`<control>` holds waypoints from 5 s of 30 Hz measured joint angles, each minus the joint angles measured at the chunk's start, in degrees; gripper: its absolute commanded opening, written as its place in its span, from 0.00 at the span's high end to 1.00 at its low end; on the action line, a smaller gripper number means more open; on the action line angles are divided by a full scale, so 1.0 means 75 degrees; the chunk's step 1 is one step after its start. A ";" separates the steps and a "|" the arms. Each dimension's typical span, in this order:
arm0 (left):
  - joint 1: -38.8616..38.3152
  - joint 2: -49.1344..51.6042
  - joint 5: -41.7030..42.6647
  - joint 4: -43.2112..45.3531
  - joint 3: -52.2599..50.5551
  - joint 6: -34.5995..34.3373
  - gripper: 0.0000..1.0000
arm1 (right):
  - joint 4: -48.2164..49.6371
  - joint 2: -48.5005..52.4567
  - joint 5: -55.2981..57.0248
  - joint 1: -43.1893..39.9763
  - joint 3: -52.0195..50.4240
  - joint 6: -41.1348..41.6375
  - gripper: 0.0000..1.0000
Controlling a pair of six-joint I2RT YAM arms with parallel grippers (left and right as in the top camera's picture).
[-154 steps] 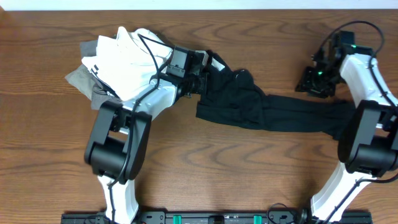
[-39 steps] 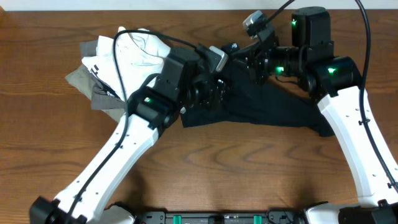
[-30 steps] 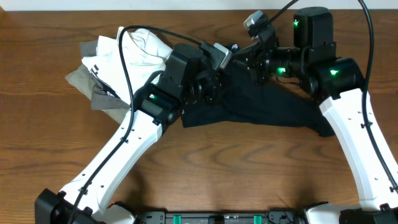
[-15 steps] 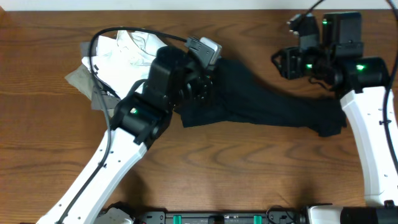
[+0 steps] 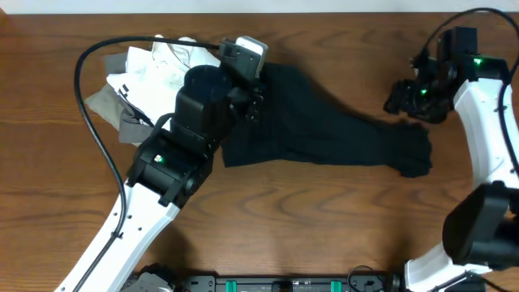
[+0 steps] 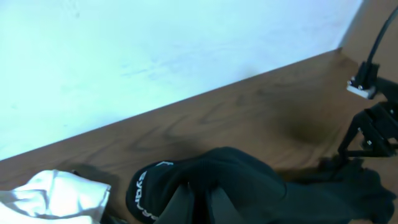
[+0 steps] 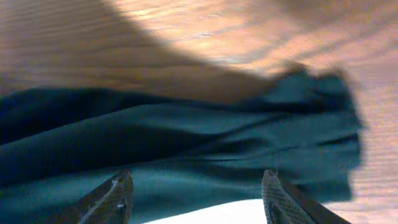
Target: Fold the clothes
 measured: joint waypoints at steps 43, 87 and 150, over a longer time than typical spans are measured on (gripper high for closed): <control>0.0000 -0.0035 -0.0152 -0.0291 -0.0003 0.0003 0.94 | 0.0055 0.1600 -0.0527 -0.0956 -0.0498 0.0184 0.99; -0.2993 -0.0510 -0.3133 -0.4162 0.4890 0.1985 0.94 | -0.0705 -0.4570 -0.1239 -0.4389 0.3923 0.1775 0.99; 0.0851 0.5595 -0.0026 -0.1941 0.4980 0.1955 0.68 | -0.1594 0.1795 -0.1043 -0.3127 0.6172 0.0525 0.76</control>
